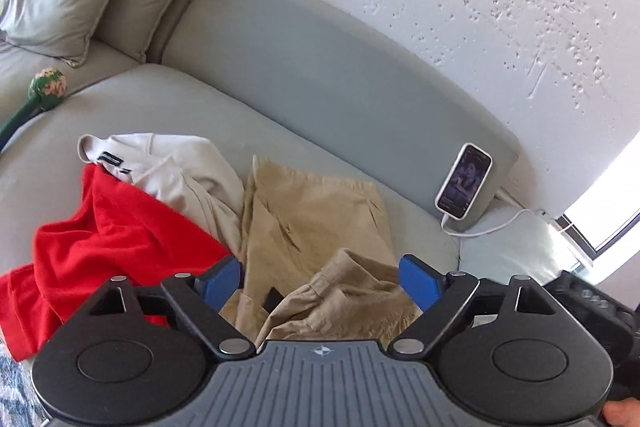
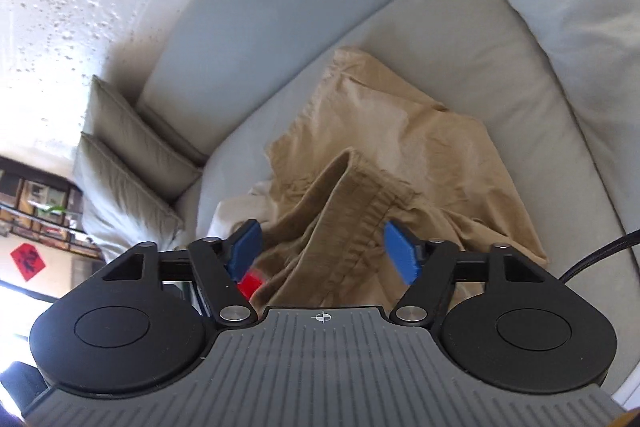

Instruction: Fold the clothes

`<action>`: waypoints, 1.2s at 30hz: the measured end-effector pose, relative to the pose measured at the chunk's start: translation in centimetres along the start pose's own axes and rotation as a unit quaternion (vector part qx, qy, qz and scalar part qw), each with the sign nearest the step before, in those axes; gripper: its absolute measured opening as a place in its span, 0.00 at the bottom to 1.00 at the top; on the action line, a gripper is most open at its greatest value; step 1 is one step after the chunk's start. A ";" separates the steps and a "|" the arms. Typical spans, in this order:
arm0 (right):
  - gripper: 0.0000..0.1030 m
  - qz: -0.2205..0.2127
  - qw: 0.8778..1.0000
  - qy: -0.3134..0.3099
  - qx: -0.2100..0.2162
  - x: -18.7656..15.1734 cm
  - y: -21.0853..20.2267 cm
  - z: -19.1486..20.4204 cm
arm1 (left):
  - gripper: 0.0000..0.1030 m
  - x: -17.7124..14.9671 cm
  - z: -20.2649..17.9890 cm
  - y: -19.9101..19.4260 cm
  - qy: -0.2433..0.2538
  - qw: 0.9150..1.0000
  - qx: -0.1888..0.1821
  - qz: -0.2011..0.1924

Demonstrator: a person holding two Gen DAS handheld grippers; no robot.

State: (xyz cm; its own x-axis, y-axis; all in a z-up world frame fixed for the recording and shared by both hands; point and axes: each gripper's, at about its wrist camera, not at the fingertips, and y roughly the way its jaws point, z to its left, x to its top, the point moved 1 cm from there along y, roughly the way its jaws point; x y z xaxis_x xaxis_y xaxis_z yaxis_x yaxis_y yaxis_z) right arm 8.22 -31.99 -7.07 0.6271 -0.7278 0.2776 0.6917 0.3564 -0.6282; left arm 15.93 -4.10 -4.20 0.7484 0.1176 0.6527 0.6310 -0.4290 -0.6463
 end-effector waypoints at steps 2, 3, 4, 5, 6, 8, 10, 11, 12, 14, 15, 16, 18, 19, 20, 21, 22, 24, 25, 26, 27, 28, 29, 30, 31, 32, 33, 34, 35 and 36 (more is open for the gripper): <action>0.85 0.005 0.999 -0.024 0.027 0.1 -1.0 -0.2 | 0.83 -0.6 0.6 0.2 0.010 1.000 0.013 0.008; 0.85 0.006 0.999 -0.036 0.032 0.2 -1.6 -0.4 | 0.82 -1.1 1.0 0.5 0.013 1.000 0.018 0.019; 0.85 0.007 0.998 -0.049 0.033 0.2 -2.2 -0.6 | 0.82 -1.7 1.2 0.7 0.018 0.999 0.023 0.031; 0.85 0.006 0.998 -0.060 0.016 0.1 -2.6 -1.0 | 0.80 -2.4 1.2 0.9 0.029 0.998 0.027 0.043; 0.85 0.006 0.998 -0.069 -0.001 0.0 -2.9 -1.5 | 0.77 -3.1 1.3 0.9 0.042 0.997 0.031 0.054; 0.84 0.007 0.996 -0.077 -0.035 -0.4 -3.6 -3.0 | 0.73 -4.7 1.1 1.1 0.069 0.994 0.032 0.072; 0.83 0.014 0.997 -0.066 -0.048 -1.0 -4.0 -4.8 | 0.68 -6.7 0.7 1.6 0.094 0.991 0.016 0.091; 0.83 0.019 0.997 -0.055 -0.046 -1.4 -4.0 -5.9 | 0.66 -7.8 0.4 1.8 0.096 0.990 0.002 0.107; 0.82 0.024 0.998 -0.044 -0.046 -1.7 -3.9 -7.1 | 0.63 -8.7 0.4 2.1 0.085 0.989 -0.014 0.124; 0.77 0.023 0.997 -0.024 -0.063 -2.2 -3.3 -9.5 | 0.57 -10.5 0.3 3.0 0.049 0.986 -0.049 0.153; 0.68 0.025 0.997 -0.018 -0.071 -2.3 -2.8 -10.4 | 0.56 -11.2 0.3 3.4 0.024 0.984 -0.066 0.164; 0.60 0.026 0.997 -0.012 -0.077 -2.4 -2.2 -11.4 | 0.56 -11.8 0.4 3.8 -0.001 0.982 -0.077 0.170; 0.60 0.028 0.997 -0.004 -0.069 -2.5 -1.3 -12.7 | 0.57 -12.6 0.6 4.3 -0.043 0.982 -0.070 0.173; 0.60 0.030 0.997 0.003 -0.066 -2.6 -1.1 -13.1 | 0.57 -12.8 0.8 4.4 -0.057 0.981 -0.062 0.172; 0.60 0.033 0.998 0.011 -0.059 -2.8 -0.9 -13.4 | 0.58 -12.9 1.0 4.4 -0.066 0.982 -0.054 0.170; 0.60 0.035 0.998 0.015 -0.055 -3.2 -0.9 -13.4 | 0.59 -12.9 1.1 4.3 -0.071 0.982 -0.046 0.168; 0.60 0.036 0.998 0.017 -0.053 -3.5 -1.0 -13.4 | 0.59 -12.8 1.3 4.2 -0.073 0.982 -0.039 0.170; 0.60 0.032 0.998 0.010 -0.053 -4.3 -1.3 -13.3 | 0.63 -12.5 1.6 3.9 -0.074 0.980 -0.024 0.180; 0.60 0.029 0.998 0.012 -0.054 -4.7 -1.6 -13.3 | 0.63 -12.3 1.6 3.7 -0.071 0.980 -0.023 0.186; 0.60 0.021 0.999 0.007 -0.049 -4.9 -2.3 -12.9 | 0.63 -12.0 1.7 3.4 -0.067 0.979 -0.024 0.189; 0.60 0.012 0.999 0.003 -0.044 -5.2 -3.1 -12.5 | 0.64 -11.8 1.7 3.0 -0.063 0.979 -0.026 0.192; 0.60 0.003 0.999 -0.002 -0.038 -5.5 -3.8 -12.1 | 0.65 -11.6 1.7 2.7 -0.057 0.979 -0.028 0.192; 0.60 -0.007 0.999 -0.009 -0.033 -5.8 -4.6 -11.6 | 0.68 -11.4 1.6 2.3 -0.048 0.980 -0.029 0.189; 0.60 -0.022 0.999 -0.032 -0.026 -5.9 -5.8 -10.6 | 0.68 -11.2 1.5 2.0 -0.039 0.981 -0.028 0.187; 0.61 -0.036 0.998 -0.052 -0.018 -6.0 -7.0 -9.6 | 0.68 -11.1 1.4 1.7 -0.032 0.981 -0.028 0.187; 0.61 -0.045 0.998 -0.054 -0.006 -6.1 -8.2 -8.9 | 0.69 -11.0 1.3 1.5 -0.026 0.981 -0.029 0.192; 0.65 -0.054 0.997 -0.055 0.005 -6.1 -9.3 -8.3 | 0.69 -10.9 1.1 1.4 -0.023 0.979 -0.031 0.198; 0.68 -0.060 0.997 -0.053 0.009 -6.2 -10.3 -7.7 | 0.69 -10.9 1.1 1.2 -0.020 0.978 -0.034 0.205; 0.68 -0.065 0.996 -0.053 0.010 -6.3 -11.4 -7.1 | 0.69 -10.9 1.0 1.0 -0.019 0.978 -0.037 0.207; 0.68 -0.071 0.996 -0.059 0.003 -6.4 -12.3 -6.3 | 0.70 -10.9 1.0 0.9 -0.018 0.977 -0.041 0.207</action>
